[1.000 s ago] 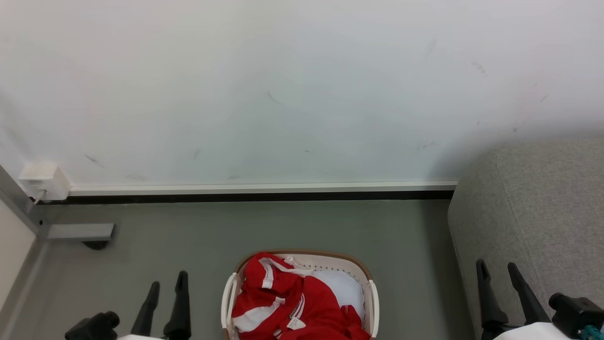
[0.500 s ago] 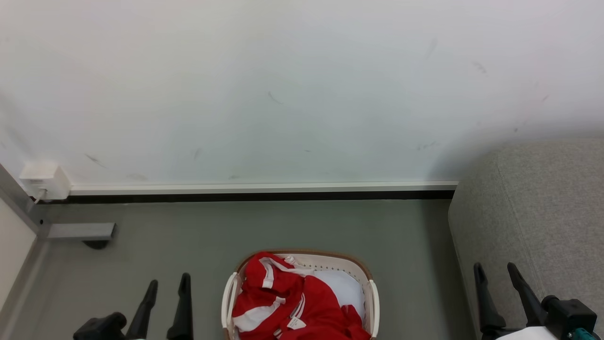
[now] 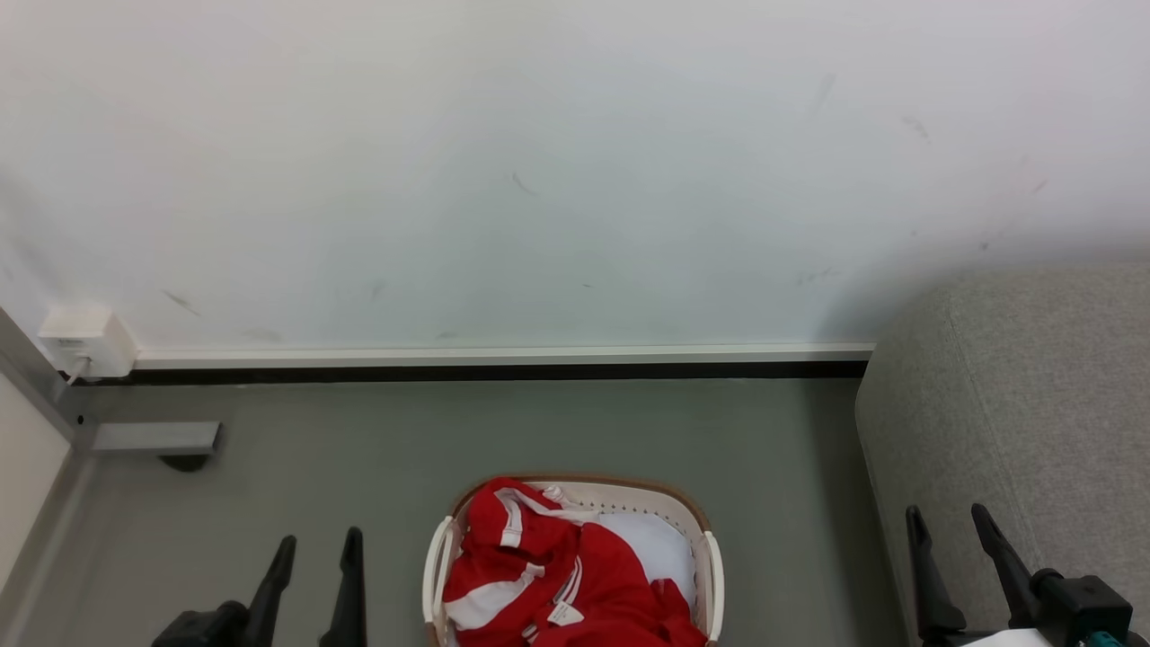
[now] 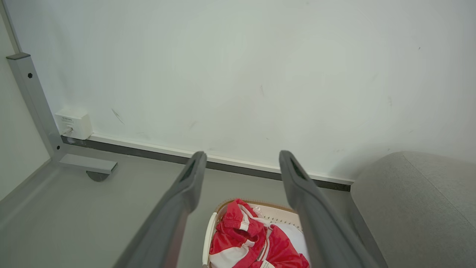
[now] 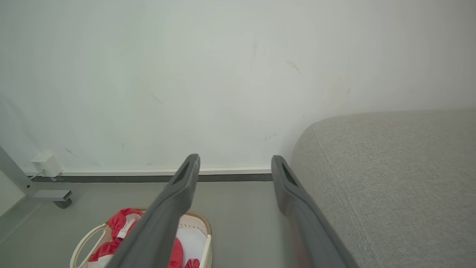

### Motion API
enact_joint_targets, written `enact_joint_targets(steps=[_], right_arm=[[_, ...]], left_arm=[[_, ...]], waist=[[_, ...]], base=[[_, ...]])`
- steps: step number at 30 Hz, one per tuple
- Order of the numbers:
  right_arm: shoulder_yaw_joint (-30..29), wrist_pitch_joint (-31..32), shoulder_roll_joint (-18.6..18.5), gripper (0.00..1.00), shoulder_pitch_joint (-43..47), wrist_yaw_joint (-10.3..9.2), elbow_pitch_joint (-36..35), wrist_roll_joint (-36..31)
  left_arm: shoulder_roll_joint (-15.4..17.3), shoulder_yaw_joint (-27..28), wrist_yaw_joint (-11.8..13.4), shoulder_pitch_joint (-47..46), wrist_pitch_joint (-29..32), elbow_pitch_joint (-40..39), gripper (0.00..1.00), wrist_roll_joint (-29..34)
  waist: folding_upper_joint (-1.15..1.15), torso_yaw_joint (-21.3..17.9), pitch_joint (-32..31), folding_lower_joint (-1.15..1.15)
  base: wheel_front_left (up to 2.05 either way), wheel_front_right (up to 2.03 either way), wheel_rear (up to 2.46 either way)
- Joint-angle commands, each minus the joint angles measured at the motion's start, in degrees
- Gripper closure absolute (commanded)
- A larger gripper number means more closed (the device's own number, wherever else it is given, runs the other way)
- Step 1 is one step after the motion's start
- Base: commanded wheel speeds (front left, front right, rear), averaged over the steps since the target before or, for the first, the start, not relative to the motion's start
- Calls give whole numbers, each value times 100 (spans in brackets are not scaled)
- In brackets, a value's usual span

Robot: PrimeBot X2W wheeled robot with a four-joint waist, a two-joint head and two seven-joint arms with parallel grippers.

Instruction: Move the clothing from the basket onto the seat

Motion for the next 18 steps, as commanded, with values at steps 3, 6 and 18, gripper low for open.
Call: enact_joint_targets(steps=[3, 6, 18], right_arm=[[-41, -81, -58, 0, -51, -10, 20, -189], [-30, -113, -59, 0, -55, -10, 43, -298], [75, -233, -64, 0, -57, -11, 151, -583]], left_arm=[[52, 5, -21, 56, -85, -29, 0, 278], [53, 0, -17, 68, -112, -24, 0, 391], [56, -17, -37, 110, -232, 14, 0, 882]], waist=[[0, 3, 6, 0], [0, 3, 12, 0], [0, -8, 26, 0]], base=[[0, 0, 0], [0, 0, 0], [0, 0, 0]])
